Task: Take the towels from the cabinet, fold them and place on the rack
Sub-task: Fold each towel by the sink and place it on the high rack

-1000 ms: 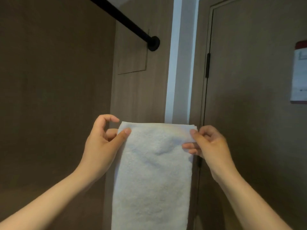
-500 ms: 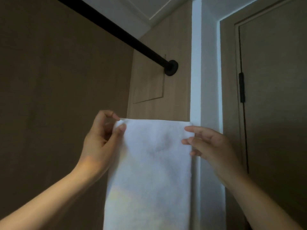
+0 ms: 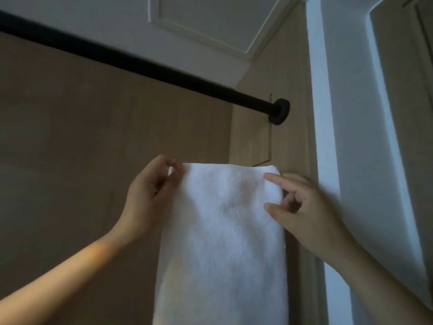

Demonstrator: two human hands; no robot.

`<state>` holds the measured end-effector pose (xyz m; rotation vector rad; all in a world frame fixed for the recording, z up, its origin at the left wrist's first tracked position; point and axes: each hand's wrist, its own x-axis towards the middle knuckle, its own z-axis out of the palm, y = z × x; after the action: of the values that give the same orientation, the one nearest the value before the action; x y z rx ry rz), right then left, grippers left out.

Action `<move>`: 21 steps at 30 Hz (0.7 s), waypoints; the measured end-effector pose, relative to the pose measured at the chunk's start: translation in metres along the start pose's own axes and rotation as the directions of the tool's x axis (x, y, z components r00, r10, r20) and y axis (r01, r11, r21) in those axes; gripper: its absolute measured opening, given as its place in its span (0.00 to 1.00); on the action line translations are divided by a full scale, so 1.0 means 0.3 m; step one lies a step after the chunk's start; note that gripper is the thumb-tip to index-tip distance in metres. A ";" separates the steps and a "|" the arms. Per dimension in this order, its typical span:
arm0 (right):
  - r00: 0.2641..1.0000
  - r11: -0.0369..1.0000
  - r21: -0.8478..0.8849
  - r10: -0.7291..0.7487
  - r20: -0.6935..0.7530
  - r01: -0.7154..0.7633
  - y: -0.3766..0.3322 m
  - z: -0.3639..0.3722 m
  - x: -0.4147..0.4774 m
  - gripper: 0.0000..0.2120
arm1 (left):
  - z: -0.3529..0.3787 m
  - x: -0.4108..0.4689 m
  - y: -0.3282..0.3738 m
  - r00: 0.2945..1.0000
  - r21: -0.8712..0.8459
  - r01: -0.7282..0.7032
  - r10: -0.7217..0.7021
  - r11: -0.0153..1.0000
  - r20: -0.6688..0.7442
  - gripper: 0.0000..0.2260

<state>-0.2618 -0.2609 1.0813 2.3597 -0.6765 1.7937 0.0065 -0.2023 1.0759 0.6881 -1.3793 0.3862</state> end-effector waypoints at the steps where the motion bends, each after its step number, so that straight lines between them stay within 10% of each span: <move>1: 1.000 1.000 0.000 -0.025 0.004 0.025 0.002 0.005 0.017 0.26 | -0.004 0.009 0.006 1.000 0.028 0.012 -0.011 1.000 -0.015 0.06; 11: 0.984 0.984 -0.002 -0.178 0.020 0.178 -0.013 0.042 0.106 0.39 | -0.065 0.016 0.145 0.994 0.157 0.071 -0.083 0.985 0.075 0.26; 21: 0.964 0.958 -0.175 -0.246 -0.104 0.225 -0.048 0.015 0.270 0.42 | -0.057 0.240 0.205 0.981 0.466 -0.181 0.127 0.866 0.144 0.32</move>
<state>-0.2352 -0.2726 1.1585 2.1028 -0.4809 1.6972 -0.0066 -0.1553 1.1589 1.0177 -1.4602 0.8483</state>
